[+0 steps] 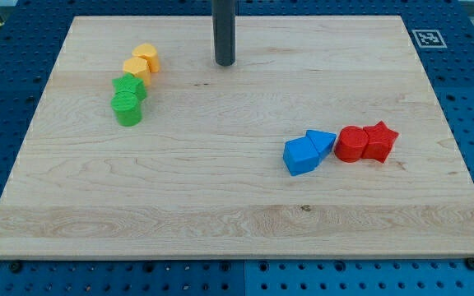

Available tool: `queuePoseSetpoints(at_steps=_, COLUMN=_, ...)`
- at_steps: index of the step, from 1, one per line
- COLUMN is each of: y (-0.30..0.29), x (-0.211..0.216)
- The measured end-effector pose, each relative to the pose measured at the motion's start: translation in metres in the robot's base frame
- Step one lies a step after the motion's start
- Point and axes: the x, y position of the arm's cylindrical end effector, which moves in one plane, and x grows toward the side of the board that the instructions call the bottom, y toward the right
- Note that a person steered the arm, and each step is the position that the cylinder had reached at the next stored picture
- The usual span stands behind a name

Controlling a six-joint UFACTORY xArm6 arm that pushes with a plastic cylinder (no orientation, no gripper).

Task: Move your arm slightly to the right

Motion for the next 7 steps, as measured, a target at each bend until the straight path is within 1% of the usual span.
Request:
queuePoseSetpoints(at_steps=1, y=0.0, x=0.0)
queuePoseSetpoints(at_steps=2, y=0.015, x=0.009)
queuePoseSetpoints(at_steps=3, y=0.031, x=0.025)
queuePoseSetpoints(at_steps=4, y=0.032, x=0.04)
queuePoseSetpoints(at_steps=5, y=0.032, x=0.04)
queuePoseSetpoints(at_steps=6, y=0.063, x=0.046)
queuePoseSetpoints(at_steps=7, y=0.066, x=0.046)
